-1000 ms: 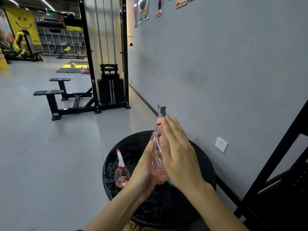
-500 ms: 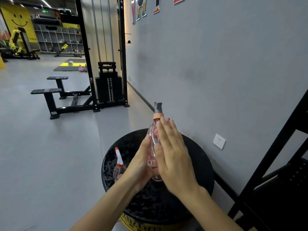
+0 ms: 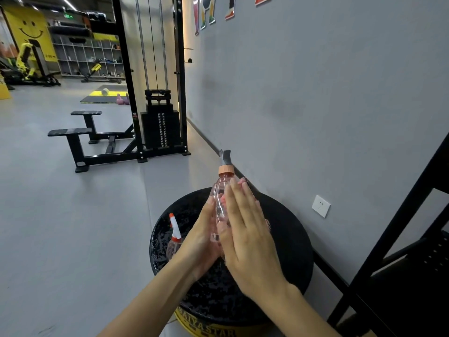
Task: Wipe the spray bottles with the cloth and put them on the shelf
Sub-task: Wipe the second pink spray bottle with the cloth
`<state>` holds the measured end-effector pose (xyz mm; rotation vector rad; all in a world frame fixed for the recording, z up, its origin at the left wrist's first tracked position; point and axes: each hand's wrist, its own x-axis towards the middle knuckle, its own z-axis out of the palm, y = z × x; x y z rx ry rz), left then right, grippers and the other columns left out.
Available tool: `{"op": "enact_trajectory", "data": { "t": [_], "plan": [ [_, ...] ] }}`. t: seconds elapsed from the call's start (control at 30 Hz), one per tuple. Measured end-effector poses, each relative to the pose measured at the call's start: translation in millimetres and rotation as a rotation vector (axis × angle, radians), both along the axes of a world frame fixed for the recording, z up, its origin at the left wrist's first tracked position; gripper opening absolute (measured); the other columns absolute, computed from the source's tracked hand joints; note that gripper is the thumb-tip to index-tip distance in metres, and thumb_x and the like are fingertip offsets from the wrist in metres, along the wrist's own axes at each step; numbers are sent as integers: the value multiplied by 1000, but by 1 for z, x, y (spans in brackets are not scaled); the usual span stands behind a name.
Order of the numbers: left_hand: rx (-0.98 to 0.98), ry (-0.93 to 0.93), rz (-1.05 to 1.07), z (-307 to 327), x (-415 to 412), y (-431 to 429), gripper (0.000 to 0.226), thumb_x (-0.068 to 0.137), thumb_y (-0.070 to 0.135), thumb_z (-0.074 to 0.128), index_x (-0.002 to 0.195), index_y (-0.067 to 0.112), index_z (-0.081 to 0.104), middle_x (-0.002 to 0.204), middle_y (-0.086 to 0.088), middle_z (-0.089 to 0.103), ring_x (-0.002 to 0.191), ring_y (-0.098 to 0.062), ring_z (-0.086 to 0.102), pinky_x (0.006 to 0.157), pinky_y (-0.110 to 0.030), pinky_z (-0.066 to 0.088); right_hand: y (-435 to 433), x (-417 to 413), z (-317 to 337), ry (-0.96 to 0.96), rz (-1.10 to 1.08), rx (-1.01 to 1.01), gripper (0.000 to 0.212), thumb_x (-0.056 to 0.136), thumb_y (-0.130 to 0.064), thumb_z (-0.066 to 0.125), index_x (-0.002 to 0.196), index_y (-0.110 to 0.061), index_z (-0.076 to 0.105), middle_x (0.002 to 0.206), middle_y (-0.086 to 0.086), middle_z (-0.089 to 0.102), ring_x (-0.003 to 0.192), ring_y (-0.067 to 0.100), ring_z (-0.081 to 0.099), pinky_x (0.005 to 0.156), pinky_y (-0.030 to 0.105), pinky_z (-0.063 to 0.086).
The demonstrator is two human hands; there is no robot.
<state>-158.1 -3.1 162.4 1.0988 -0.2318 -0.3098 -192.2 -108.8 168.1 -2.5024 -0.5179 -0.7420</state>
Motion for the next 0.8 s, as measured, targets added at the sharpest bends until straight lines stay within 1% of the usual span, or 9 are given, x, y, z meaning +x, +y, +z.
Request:
{"op": "enact_trajectory", "data": {
  "t": [0.1, 0.17, 0.23, 0.33, 0.43, 0.53, 0.6, 0.67, 0.8],
  "plan": [
    [11, -17, -29, 0, -6, -4, 40, 95, 55, 32, 120, 45, 62, 120, 5, 70, 113, -21, 65, 85, -42, 57, -5, 21, 20, 66, -8, 78, 60, 100, -48, 8, 155, -24, 7, 162, -12, 1, 146, -1, -12, 123, 33, 5],
    [-22, -6, -35, -1, -8, -6, 36, 94, 55, 34, 107, 51, 67, 113, 8, 72, 107, -22, 68, 83, -45, 58, -8, 31, 30, 99, 1, 126, 59, 101, -48, 10, 155, -23, 14, 162, -12, 8, 147, -1, -8, 122, 34, 10],
    [-52, -8, -20, -1, -8, -6, 36, 94, 54, 34, 113, 50, 64, 114, 11, 72, 106, -19, 69, 77, -41, 58, -6, 29, 31, 78, 3, 85, 57, 102, -45, 13, 155, -23, 11, 162, -12, 6, 147, -1, -9, 122, 33, 9],
    [-82, 47, 0, 0, -4, -2, 49, 92, 56, 33, 129, 34, 57, 119, 1, 70, 107, -18, 68, 73, -33, 58, -1, 11, 20, 42, 15, 44, 56, 103, -44, 12, 155, -27, 0, 162, -14, -5, 146, -1, -15, 123, 34, 6],
    [-110, 48, 13, -1, -2, 4, 46, 96, 51, 32, 127, 31, 59, 119, 0, 71, 109, -16, 68, 74, -27, 58, 2, -5, 1, 19, 34, 7, 57, 105, -36, 21, 154, -22, -4, 162, -12, -13, 147, 5, -14, 122, 39, 5],
    [-78, 41, -11, -1, -3, 7, 43, 92, 52, 36, 113, 35, 69, 106, 2, 75, 96, -13, 72, 70, -24, 58, 3, -8, -5, 19, 40, 27, 58, 104, -37, 20, 154, -21, -4, 161, -13, -15, 148, 6, -14, 122, 36, 1],
    [-44, 43, -31, -2, -3, 7, 49, 92, 54, 36, 125, 30, 62, 100, 0, 75, 82, -13, 72, 65, -25, 57, 4, -3, 2, 18, 39, 36, 57, 103, -40, 15, 154, -22, -3, 161, -13, -13, 147, 4, -15, 122, 34, -1],
    [-32, 17, -38, 1, -5, 6, 49, 94, 53, 34, 130, 29, 58, 107, 0, 75, 88, -14, 73, 65, -27, 57, 2, 7, 15, 13, 36, 48, 56, 103, -41, 15, 154, -23, -1, 162, -13, -10, 146, 2, -15, 122, 32, -3],
    [-33, -1, -40, 3, -8, 2, 46, 87, 56, 41, 121, 34, 63, 115, 2, 72, 103, -17, 70, 72, -33, 59, -3, 21, 31, 3, 14, 52, 57, 103, -45, 13, 155, -22, 3, 162, -10, -4, 146, 0, -16, 121, 31, -6]
  ]
}}
